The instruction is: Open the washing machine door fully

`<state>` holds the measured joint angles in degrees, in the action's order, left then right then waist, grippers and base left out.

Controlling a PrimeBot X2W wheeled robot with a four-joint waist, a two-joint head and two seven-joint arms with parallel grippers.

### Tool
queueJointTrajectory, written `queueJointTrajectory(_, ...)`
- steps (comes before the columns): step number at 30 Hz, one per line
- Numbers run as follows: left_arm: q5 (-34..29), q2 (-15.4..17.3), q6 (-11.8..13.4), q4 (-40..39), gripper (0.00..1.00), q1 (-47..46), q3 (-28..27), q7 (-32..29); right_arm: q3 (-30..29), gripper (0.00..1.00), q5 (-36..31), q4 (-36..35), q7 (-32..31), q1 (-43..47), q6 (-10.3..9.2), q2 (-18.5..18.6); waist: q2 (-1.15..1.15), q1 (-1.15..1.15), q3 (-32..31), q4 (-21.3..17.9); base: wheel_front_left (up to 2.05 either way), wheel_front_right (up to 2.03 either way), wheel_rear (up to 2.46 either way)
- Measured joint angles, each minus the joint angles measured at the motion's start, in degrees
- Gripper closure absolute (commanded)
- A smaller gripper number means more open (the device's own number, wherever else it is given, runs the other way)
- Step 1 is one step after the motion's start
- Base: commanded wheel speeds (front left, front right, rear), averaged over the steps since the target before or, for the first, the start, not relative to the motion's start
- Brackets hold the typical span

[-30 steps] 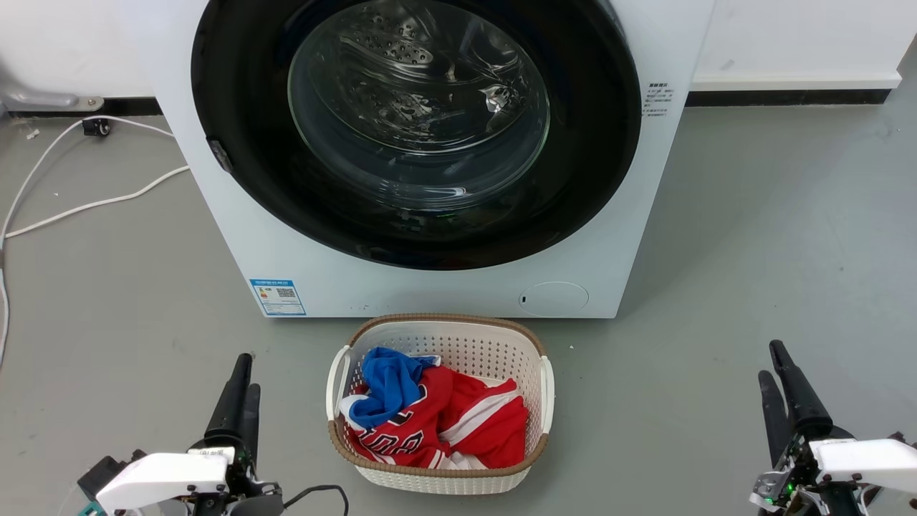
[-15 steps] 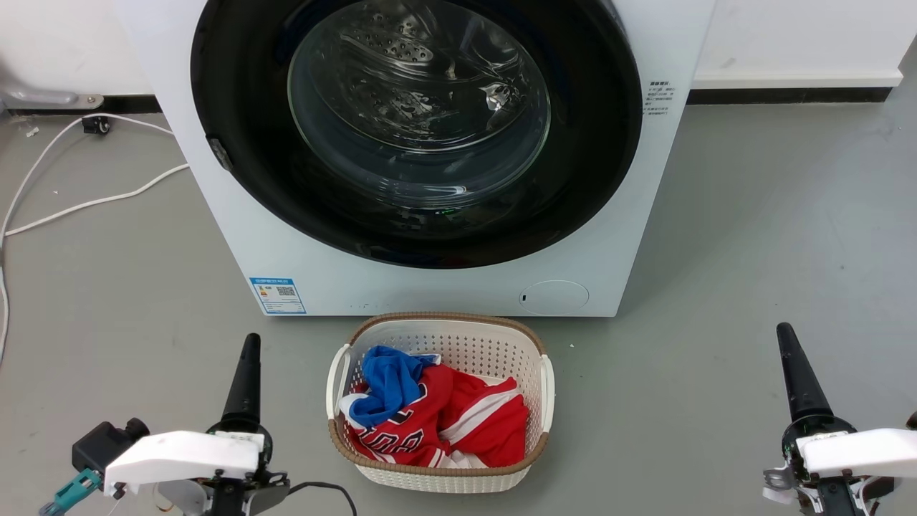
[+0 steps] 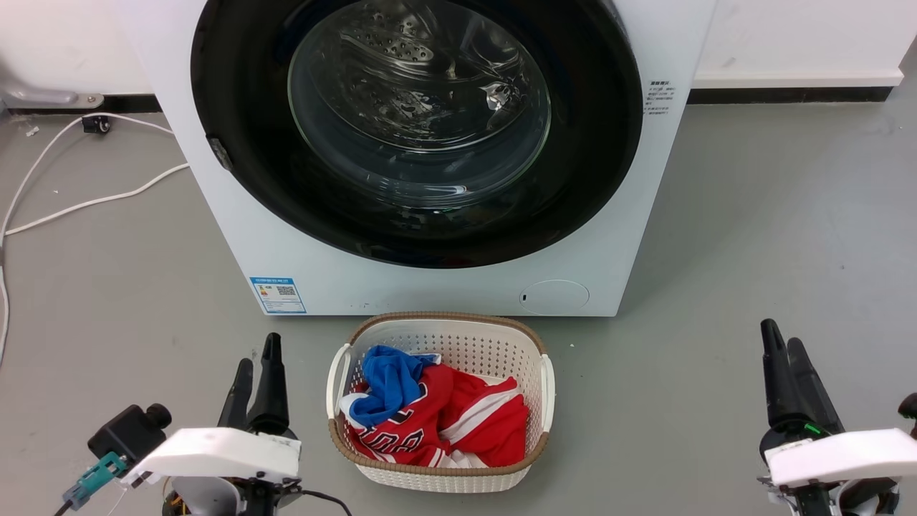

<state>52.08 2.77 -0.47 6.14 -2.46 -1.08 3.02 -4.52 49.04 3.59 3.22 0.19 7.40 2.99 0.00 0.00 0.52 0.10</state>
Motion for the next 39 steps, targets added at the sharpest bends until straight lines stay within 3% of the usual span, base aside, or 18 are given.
queueJointTrajectory(16,-13.38,0.55,1.65,-1.37,0.00,1.10,3.16,2.86,1.23,0.00,-15.61,-2.59,2.86,2.11,0.00,0.00,0.00,0.00,-0.22,-0.04,0.00,0.00,0.00)
queueJointTrajectory(39,-27.88,1.31,3.24,-2.97,0.00,2.23,6.57,6.42,0.97,0.00,-28.96,-6.36,6.36,3.93,0.00,-0.02,0.00,0.00,-0.15,0.05,0.00,0.00,0.00)
